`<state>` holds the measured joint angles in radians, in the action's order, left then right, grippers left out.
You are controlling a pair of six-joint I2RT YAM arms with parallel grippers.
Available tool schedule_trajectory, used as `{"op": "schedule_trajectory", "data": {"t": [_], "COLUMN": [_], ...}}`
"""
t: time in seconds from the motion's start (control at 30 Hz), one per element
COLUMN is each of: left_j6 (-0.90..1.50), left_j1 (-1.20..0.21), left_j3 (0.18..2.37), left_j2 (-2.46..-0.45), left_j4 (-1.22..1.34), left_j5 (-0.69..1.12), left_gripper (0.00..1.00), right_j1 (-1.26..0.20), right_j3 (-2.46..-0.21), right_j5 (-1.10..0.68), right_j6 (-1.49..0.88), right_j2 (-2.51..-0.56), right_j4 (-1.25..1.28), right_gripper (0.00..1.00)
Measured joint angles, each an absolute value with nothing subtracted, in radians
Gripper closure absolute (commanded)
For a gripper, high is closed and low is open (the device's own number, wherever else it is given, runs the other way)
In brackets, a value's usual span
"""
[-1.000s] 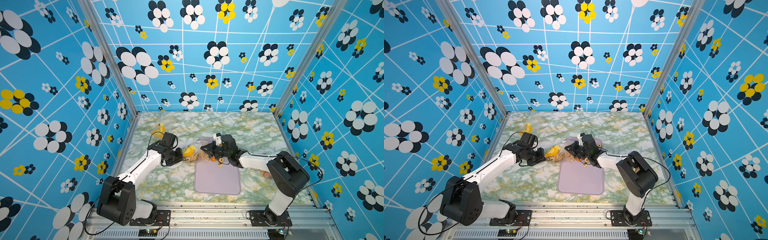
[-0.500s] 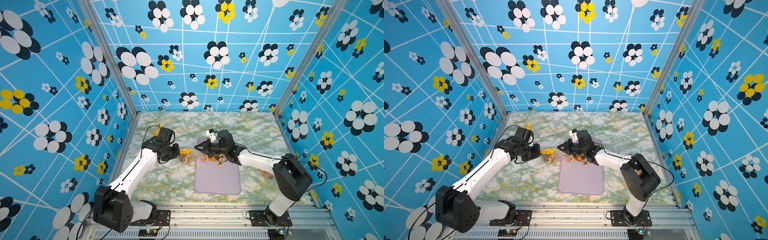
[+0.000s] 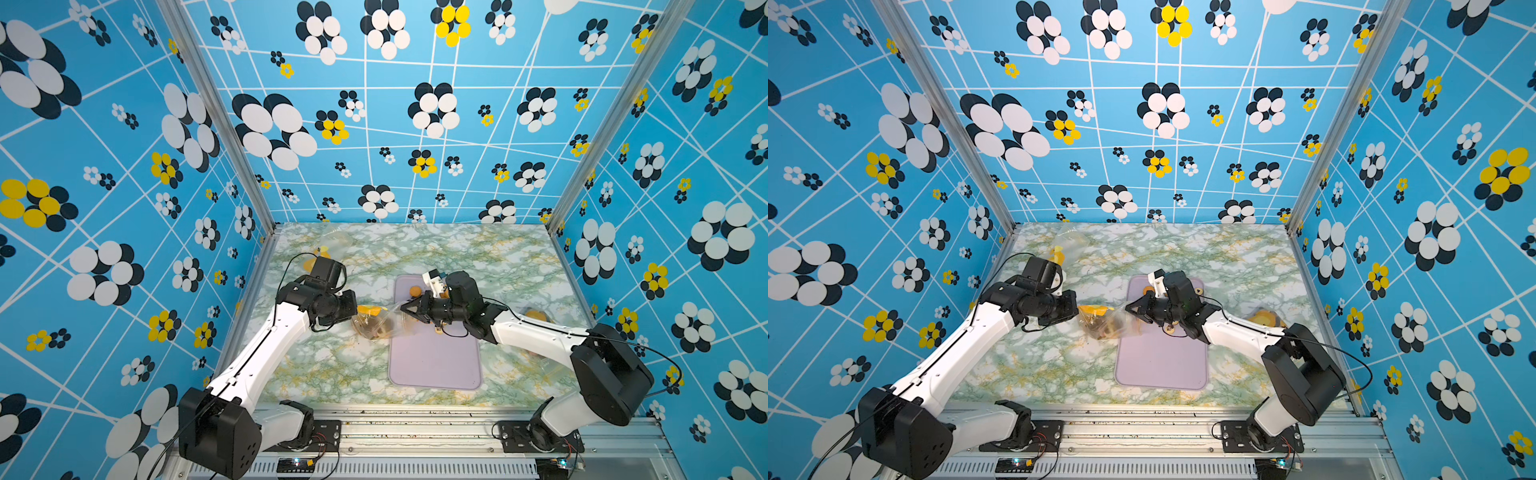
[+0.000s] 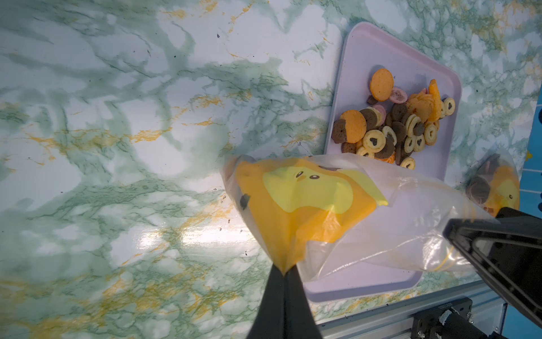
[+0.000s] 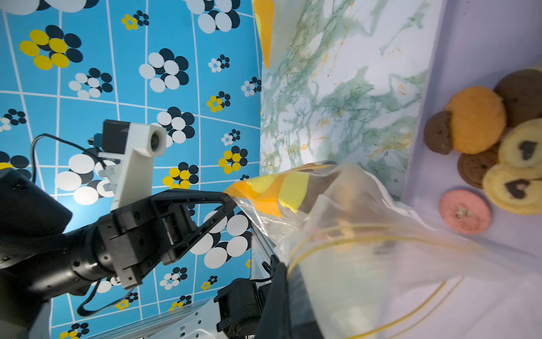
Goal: Pour cookies out of the ziploc bag
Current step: 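Pick up the ziploc bag from the center of the board, then pour the cookies out of the ziploc bag onto the tray.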
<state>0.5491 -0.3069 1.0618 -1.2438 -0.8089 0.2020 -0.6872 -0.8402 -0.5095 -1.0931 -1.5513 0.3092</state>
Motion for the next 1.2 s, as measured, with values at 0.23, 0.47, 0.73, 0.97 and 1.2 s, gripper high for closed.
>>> {"op": "schedule_trajectory", "data": {"t": [0.23, 0.47, 0.73, 0.97, 1.2], "left_j6": [0.55, 0.549, 0.549, 0.551, 0.558], "left_j1": [-0.308, -0.31, -0.31, -0.313, -0.324], "left_j3": [1.027, 1.002, 0.995, 0.994, 0.994], "left_j2": [-1.295, -1.295, -1.274, -1.328, -1.378], "left_j4": [-0.727, -0.702, -0.689, -0.666, -0.646], "left_j5": [0.253, 0.269, 0.266, 0.271, 0.305], "left_gripper": [0.97, 0.1, 0.13, 0.33, 0.48], "right_j1": [-0.621, -0.614, -0.614, -0.614, -0.614], "right_j3": [-0.781, -0.753, -0.753, -0.753, -0.752], "right_j5": [-0.48, -0.485, -0.508, -0.515, -0.515], "right_j6": [-1.055, -1.054, -1.053, -1.03, -1.001], "right_j2": [-1.622, -1.677, -1.676, -1.64, -1.581], "right_j4": [0.315, 0.345, 0.357, 0.347, 0.31], "right_gripper": [1.0, 1.0, 0.88, 0.76, 0.76]}}
